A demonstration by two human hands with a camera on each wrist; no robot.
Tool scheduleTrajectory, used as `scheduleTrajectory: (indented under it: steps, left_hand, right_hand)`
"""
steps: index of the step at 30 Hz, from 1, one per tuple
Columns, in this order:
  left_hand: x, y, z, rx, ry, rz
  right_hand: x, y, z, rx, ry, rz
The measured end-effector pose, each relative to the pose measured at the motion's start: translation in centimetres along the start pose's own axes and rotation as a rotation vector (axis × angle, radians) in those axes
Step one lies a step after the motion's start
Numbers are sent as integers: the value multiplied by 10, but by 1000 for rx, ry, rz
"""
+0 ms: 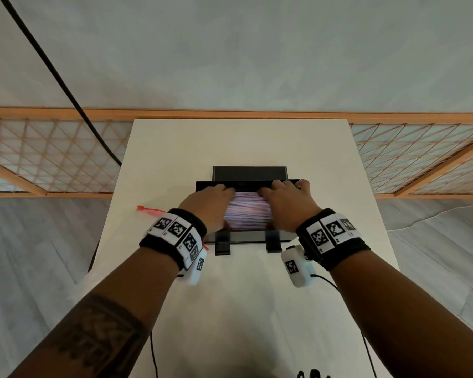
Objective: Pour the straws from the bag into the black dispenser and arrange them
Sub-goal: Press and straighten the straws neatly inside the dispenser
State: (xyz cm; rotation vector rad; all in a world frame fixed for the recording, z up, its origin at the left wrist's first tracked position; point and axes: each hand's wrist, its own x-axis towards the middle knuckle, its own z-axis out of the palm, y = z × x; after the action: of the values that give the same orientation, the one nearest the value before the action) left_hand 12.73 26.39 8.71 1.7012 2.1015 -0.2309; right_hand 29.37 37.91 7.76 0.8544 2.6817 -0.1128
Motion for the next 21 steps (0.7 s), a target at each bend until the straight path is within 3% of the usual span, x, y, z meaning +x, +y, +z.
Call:
scheduleTrajectory:
  steps: [4, 9, 17, 21]
  left_hand:
    - [3, 5, 1, 90, -21, -27]
    - [5, 4, 1, 40, -16, -30]
    - [-3, -2, 10, 39, 277, 6]
    - [-13, -3, 27, -111, 289, -19]
  right_hand:
    - [3, -6, 2, -13, -7, 32]
    - [2, -5, 1, 29, -36, 37]
    - [-3, -2, -1, 134, 133, 101]
    - [-12, 0, 3, 394, 78, 121]
